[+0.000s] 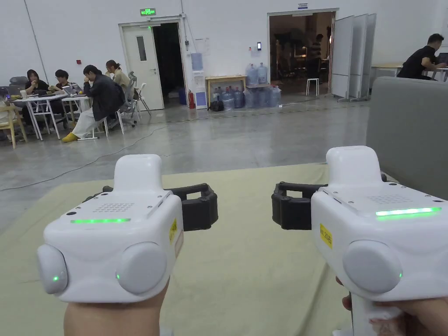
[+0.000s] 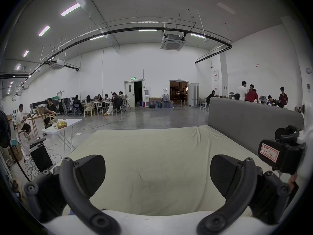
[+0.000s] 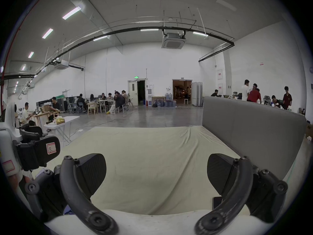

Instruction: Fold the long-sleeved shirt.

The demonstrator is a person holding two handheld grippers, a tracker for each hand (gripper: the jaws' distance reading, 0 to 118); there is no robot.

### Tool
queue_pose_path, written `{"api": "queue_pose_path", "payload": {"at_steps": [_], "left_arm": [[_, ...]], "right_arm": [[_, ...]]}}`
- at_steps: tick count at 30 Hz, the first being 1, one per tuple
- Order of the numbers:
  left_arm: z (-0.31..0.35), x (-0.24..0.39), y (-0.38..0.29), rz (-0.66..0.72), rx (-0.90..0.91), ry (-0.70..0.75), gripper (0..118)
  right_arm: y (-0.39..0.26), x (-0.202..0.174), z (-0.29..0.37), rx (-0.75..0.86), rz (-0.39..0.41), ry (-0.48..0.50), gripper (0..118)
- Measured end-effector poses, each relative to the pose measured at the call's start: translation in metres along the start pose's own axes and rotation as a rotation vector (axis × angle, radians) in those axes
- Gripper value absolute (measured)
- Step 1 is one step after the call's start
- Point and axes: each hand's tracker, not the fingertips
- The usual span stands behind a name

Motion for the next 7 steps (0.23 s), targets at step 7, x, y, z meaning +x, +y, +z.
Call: {"api": "queue_pose_path", "payload": {"at_steps": [7], "left_arm": [[0.0009,0.0001,-0.0008,0.000,0.000,-0.003,118]], "right_arm": [[0.0029,0.0021,0.0015,0.003,-0.020,0.022,118]]}}
